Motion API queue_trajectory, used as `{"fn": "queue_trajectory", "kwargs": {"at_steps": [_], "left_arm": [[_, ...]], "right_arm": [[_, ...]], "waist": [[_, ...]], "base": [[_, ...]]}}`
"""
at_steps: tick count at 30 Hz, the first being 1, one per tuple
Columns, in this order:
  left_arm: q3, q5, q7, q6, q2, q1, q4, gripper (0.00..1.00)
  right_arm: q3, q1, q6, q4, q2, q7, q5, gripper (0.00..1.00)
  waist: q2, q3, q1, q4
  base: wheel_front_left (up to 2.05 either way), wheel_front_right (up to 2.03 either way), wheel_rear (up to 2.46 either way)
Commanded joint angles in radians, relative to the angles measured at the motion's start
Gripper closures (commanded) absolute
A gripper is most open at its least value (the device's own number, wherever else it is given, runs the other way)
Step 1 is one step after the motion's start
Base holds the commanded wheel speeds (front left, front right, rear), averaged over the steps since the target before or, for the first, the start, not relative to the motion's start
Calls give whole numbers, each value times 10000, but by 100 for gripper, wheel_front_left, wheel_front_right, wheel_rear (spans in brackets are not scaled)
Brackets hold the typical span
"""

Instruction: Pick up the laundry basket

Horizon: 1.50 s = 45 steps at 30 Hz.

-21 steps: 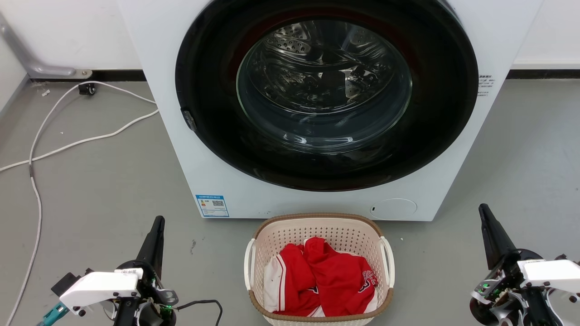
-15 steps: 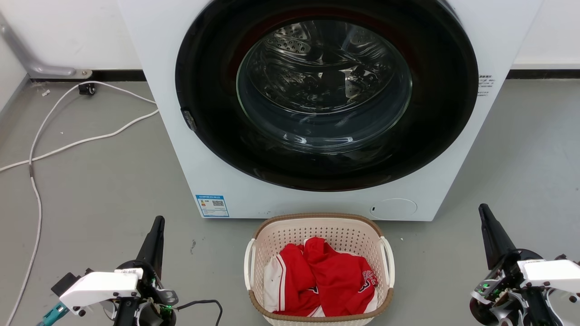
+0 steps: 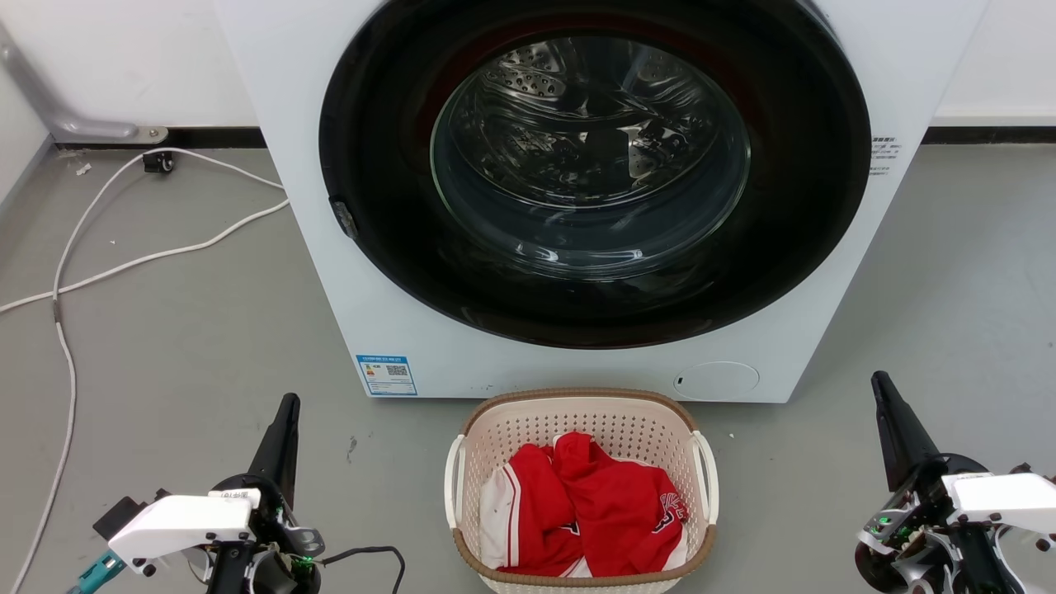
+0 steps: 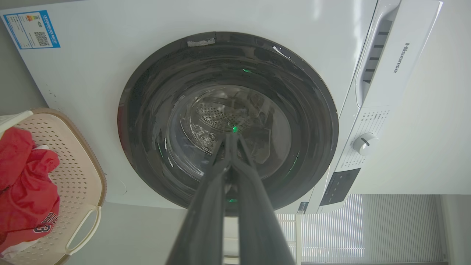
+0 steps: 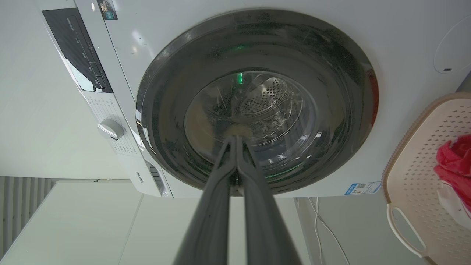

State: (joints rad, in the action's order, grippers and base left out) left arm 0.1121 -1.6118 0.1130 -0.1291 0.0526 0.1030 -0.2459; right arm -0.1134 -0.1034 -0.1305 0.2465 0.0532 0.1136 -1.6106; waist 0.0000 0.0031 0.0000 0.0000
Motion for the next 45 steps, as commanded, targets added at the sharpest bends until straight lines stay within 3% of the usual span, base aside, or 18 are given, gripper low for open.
{"fn": "queue_trajectory", "kwargs": {"at_steps": [1,7,8,22,45], "left_arm": [[32,24,22,-30,-8,117,-14,100],[33,27,25,-31,-9,118,-14,100],[4,0,0,0,-2,0,0,0],[-551,623,-594,-2,-9,-82,260,0],[-1078,5770,-1553,-9,-8,-96,1240,0]], "right_arm": [[-11,-119,-4,10,-25,15,22,100],[-14,-120,-4,10,-25,17,22,100],[0,0,0,0,-2,0,2,0],[354,285,-2,-442,-7,-591,645,0],[727,668,-2,-1272,-11,-1552,6408,0]], "waist": [[0,0,0,0],[0,0,0,0],[0,0,0,0],[0,33,0,-6],[0,6,0,20]], "base": [[0,0,0],[0,0,0],[0,0,0],[0,0,0],[0,0,0]]}}
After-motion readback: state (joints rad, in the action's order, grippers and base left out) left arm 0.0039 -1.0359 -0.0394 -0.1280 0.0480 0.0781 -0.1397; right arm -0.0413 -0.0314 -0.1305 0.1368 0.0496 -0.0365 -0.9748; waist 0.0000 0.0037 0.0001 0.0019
